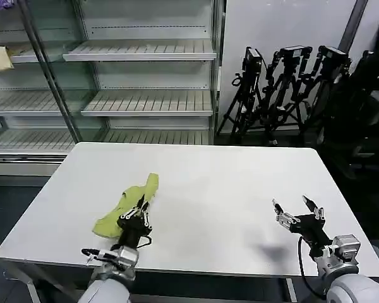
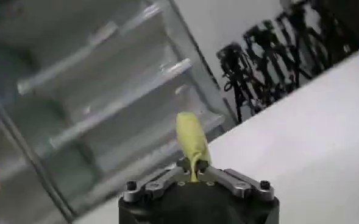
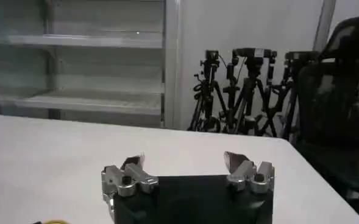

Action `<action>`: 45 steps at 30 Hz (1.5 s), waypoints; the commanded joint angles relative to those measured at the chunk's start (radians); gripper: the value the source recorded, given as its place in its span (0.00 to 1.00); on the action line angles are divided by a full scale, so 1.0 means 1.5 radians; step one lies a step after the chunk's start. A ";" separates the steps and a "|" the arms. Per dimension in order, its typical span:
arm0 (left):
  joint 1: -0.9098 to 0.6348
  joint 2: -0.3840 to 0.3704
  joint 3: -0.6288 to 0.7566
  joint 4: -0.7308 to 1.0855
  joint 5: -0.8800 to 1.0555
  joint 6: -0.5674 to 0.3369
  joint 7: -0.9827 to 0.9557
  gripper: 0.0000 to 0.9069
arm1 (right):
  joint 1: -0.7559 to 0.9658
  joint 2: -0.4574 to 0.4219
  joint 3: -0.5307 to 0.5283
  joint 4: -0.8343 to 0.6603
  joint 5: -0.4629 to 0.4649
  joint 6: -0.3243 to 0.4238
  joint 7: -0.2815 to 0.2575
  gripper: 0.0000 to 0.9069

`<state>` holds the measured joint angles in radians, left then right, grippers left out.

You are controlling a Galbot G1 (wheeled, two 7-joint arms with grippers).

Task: Fold and organize the clothes.

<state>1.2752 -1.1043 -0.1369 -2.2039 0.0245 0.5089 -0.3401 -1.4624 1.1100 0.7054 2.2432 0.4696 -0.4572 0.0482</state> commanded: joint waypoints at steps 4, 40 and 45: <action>-0.099 -0.089 0.071 0.047 -0.376 0.047 -0.168 0.02 | 0.025 -0.006 -0.010 -0.011 0.002 -0.002 -0.001 1.00; -0.111 0.101 -0.320 0.223 -0.104 -0.250 0.329 1.00 | 0.134 0.040 -0.133 -0.059 -0.130 0.097 0.016 1.00; -0.095 0.127 -0.394 0.307 -0.182 -0.285 0.363 1.00 | 0.169 0.061 -0.192 -0.070 -0.184 0.076 0.045 1.00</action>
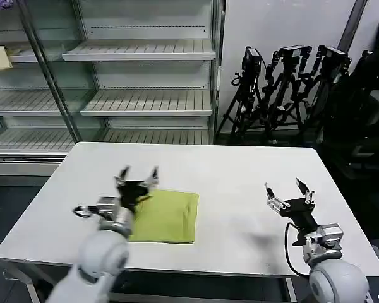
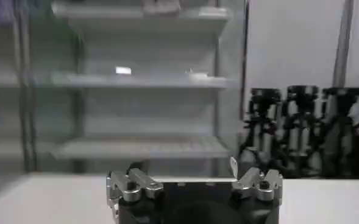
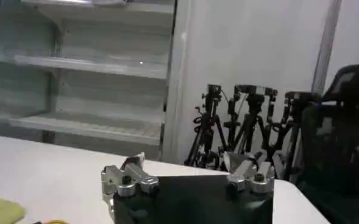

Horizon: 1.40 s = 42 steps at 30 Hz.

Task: Fold and organize the clothes.

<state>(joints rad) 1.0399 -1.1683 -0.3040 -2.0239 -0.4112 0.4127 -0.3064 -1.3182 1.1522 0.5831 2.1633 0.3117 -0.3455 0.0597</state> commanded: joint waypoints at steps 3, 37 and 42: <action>0.080 0.162 -0.287 0.177 0.107 -0.233 0.341 1.00 | 0.089 0.050 -0.136 -0.031 -0.083 0.003 0.035 1.00; 0.074 0.118 -0.197 0.112 0.120 -0.262 0.335 1.00 | 0.117 0.091 -0.114 -0.121 -0.207 0.044 0.025 1.00; 0.083 0.103 -0.178 0.103 0.155 -0.287 0.328 1.00 | 0.103 0.085 -0.102 -0.120 -0.226 0.079 0.023 1.00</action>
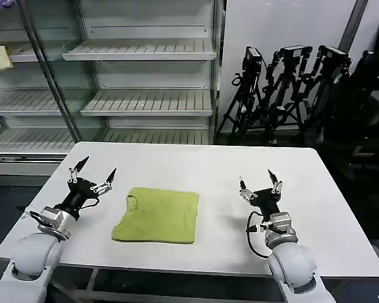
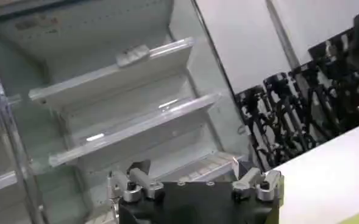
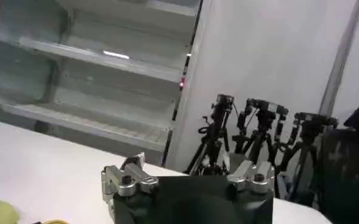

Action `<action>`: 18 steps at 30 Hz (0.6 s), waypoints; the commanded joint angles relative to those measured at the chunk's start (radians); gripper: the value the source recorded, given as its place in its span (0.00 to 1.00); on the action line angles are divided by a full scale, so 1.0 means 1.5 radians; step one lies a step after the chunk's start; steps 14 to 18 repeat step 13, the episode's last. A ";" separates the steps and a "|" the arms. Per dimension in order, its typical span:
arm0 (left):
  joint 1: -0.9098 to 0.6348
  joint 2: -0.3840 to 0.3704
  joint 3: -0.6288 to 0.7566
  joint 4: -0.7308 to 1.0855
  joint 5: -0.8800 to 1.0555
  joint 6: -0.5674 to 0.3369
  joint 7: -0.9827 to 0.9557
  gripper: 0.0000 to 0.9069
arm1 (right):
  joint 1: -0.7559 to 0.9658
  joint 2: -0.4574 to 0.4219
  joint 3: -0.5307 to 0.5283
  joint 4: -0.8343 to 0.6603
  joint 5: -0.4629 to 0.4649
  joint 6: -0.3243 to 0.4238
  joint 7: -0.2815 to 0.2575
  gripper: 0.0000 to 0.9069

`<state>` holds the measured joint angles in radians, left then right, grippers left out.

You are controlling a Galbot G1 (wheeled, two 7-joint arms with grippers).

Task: Fold and organize the clothes.

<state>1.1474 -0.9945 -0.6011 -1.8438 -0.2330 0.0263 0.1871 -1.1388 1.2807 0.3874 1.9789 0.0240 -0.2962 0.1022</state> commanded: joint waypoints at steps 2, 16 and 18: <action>0.005 -0.012 0.029 -0.015 0.045 -0.030 -0.026 1.00 | -0.016 -0.003 0.030 0.003 -0.035 0.053 -0.005 1.00; -0.005 0.008 0.014 -0.008 0.069 -0.047 -0.070 1.00 | -0.017 -0.002 0.017 0.004 -0.073 0.078 -0.021 1.00; -0.005 0.008 0.014 -0.008 0.069 -0.047 -0.070 1.00 | -0.017 -0.002 0.017 0.004 -0.073 0.078 -0.021 1.00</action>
